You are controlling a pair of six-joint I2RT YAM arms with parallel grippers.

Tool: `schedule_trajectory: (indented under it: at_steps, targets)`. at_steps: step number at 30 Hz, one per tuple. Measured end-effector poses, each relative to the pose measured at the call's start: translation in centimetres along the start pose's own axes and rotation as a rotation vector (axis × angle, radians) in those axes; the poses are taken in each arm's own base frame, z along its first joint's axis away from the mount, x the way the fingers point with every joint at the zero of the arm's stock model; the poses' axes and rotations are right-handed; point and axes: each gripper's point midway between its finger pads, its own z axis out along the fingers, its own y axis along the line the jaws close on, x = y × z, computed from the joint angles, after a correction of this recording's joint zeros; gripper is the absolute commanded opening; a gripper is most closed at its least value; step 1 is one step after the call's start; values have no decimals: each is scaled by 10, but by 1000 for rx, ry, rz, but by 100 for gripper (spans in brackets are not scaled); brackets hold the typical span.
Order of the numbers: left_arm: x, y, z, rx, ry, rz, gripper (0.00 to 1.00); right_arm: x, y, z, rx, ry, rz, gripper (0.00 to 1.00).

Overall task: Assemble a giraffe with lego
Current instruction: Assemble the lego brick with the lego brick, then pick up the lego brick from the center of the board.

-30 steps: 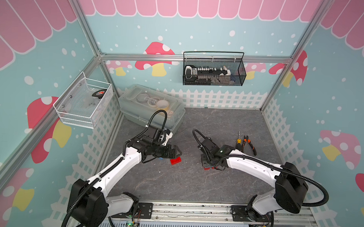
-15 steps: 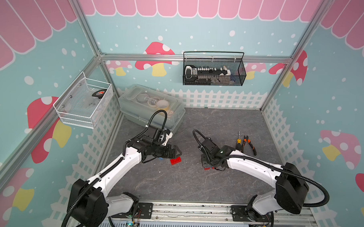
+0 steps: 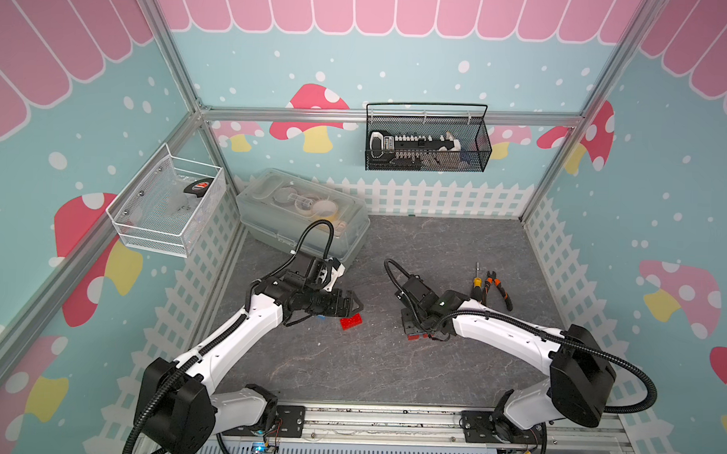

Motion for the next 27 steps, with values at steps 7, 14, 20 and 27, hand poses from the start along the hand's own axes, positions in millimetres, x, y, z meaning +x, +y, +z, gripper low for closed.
schedule_trajectory:
  at_steps: [7, 14, 20, 27]
  targets:
    - [0, 0, 0, 0, 0, 0, 97, -1, 0, -2, -4, -6, -13, 34]
    - [0, 0, 0, 0, 0, 0, 97, -9, 2, -12, -24, -41, -41, 54]
    - [0, 1, 0, -3, -1, 0, 97, -19, 11, -19, -58, -61, -69, 62]
    - [-10, 18, -7, -35, -36, -51, 97, -35, 35, -28, -151, -82, -112, 74]
